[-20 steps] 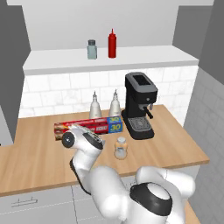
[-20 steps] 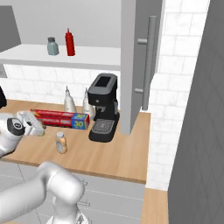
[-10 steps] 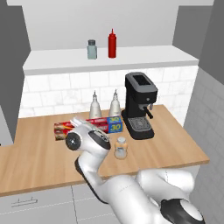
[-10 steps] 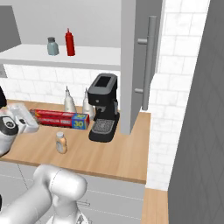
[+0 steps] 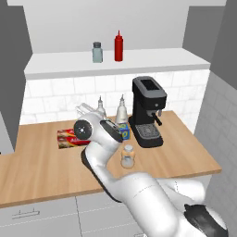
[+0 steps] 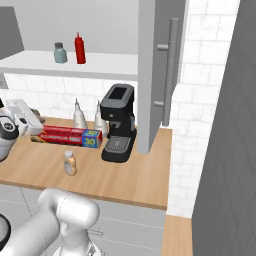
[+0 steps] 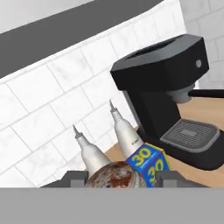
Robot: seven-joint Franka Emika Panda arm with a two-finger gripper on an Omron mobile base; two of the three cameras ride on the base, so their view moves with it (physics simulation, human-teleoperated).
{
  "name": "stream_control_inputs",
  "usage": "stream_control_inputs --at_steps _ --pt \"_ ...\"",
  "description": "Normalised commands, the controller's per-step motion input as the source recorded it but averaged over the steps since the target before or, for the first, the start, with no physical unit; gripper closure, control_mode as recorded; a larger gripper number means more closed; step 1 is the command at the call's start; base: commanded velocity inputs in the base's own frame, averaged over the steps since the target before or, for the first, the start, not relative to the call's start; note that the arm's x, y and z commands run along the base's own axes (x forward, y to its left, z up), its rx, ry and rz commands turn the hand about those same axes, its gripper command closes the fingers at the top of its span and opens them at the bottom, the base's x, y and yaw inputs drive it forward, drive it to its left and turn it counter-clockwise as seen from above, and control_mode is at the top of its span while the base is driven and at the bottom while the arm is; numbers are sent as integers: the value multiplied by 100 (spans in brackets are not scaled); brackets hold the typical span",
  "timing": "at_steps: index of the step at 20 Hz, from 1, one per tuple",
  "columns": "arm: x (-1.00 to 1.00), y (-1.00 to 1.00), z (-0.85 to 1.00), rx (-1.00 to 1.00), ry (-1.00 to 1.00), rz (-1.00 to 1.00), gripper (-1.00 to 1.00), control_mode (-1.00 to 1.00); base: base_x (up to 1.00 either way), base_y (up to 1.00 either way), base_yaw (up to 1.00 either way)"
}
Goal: Put the shaker and condiment bottle from the counter next to their counterparts in the cabinet.
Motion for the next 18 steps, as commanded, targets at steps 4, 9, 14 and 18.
stream_control_inputs --at_steps 4,9,14,18 --pt "-14 0 96 0 -2 0 100 -100 0 0 0" --pt "-2 -7 98 0 -1 3 100 -100 0 0 0" --pt "0 -10 100 0 -1 1 100 -100 0 0 0" --pt "-10 -8 76 0 -5 1 100 -100 0 0 0"
